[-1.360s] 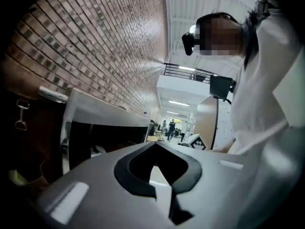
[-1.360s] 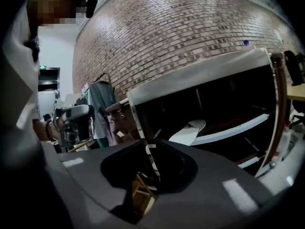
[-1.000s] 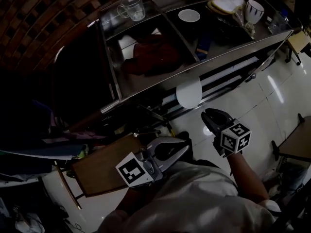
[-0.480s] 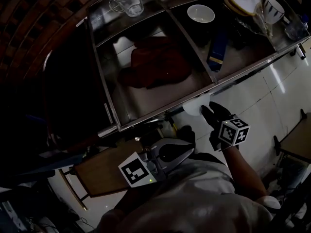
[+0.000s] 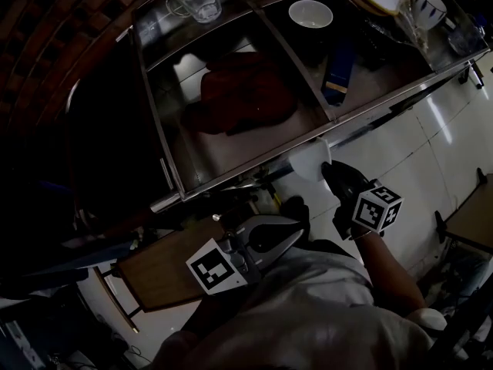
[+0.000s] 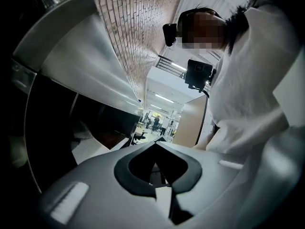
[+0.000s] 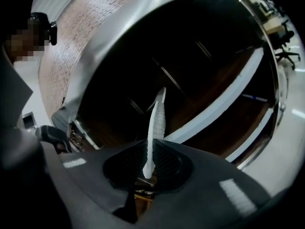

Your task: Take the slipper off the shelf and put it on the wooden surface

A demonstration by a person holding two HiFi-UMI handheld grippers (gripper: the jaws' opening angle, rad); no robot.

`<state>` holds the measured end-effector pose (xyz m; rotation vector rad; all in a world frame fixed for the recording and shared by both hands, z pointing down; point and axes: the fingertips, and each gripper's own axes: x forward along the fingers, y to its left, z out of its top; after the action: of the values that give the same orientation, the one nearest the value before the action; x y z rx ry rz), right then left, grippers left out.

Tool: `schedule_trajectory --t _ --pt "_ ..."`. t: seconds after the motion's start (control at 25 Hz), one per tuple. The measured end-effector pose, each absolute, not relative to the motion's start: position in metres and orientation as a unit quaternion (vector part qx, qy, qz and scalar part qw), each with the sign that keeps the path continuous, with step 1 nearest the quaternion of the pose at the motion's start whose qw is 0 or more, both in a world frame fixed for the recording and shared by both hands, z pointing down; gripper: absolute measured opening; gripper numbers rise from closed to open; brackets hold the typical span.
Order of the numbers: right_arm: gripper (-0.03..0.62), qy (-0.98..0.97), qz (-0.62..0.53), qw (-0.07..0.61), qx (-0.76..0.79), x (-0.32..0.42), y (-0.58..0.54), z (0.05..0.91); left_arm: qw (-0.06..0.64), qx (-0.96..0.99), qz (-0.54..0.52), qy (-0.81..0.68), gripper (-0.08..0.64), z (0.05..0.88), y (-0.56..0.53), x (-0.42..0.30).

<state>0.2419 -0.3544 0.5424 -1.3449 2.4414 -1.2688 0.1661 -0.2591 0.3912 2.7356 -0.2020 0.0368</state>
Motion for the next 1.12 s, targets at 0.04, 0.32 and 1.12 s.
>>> schedule_trajectory --t 0.04,0.32,1.12 --pt "0.032 0.802 -0.406 0.037 -0.436 0.244 -0.348 0.536 0.193 0.978 0.013 -0.076 -0.008 0.389 -0.257 0.167" --pt "0.032 0.816 -0.375 0.032 -0.438 0.267 -0.273 0.505 0.161 0.982 0.019 -0.096 -0.008 0.369 -0.216 0.178" --pt "0.031 0.870 -0.307 -0.002 -0.387 0.242 -0.054 0.465 0.132 0.969 -0.002 -0.210 -0.008 0.343 -0.019 0.127"
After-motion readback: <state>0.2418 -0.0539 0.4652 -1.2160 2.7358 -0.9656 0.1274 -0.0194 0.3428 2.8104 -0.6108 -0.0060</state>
